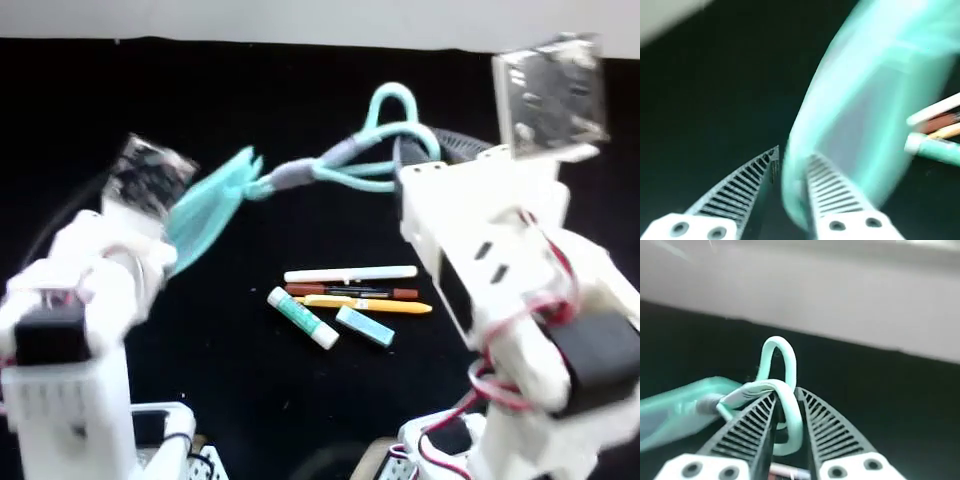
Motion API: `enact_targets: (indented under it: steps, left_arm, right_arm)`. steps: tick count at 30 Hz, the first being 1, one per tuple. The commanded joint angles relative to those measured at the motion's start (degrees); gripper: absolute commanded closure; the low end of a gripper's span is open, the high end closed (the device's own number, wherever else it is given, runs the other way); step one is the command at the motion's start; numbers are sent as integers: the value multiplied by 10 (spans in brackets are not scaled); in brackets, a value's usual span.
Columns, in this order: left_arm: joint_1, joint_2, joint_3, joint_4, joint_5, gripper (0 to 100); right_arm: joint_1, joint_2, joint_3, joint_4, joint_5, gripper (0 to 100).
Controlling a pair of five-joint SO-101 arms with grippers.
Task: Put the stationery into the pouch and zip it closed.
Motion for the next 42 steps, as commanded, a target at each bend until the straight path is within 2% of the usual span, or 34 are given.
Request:
enact_targets:
  steps: [1,10,16,22,29,35,39,42]
  left_arm:
    - [-58,-7,2,0,-3,796]
    - [-74,-7,-7,38,-4,793]
    - [-71,-7,-102,63,-1,793]
    - [9,-6,-187,149,1,793]
    - [70,-2,-184,151,77,790]
    - [69,-4,-107,146,77,787]
    - [48,-7,-124,140,78,734]
    - [11,-2,-149,139,76,725]
  right_arm:
    - [-2,0,-80,-19,-5,991]
    - [0,0,-113,-25,-5,991]
    - [0,0,-90,-24,-5,991]
    - [0,0,-29,-30,-13,991]
    - [-2,0,13,-70,-46,991]
    - [-2,0,16,-143,-69,991]
    - [-22,6,16,-209,-74,991]
    - [-44,29,-21,-215,-74,991]
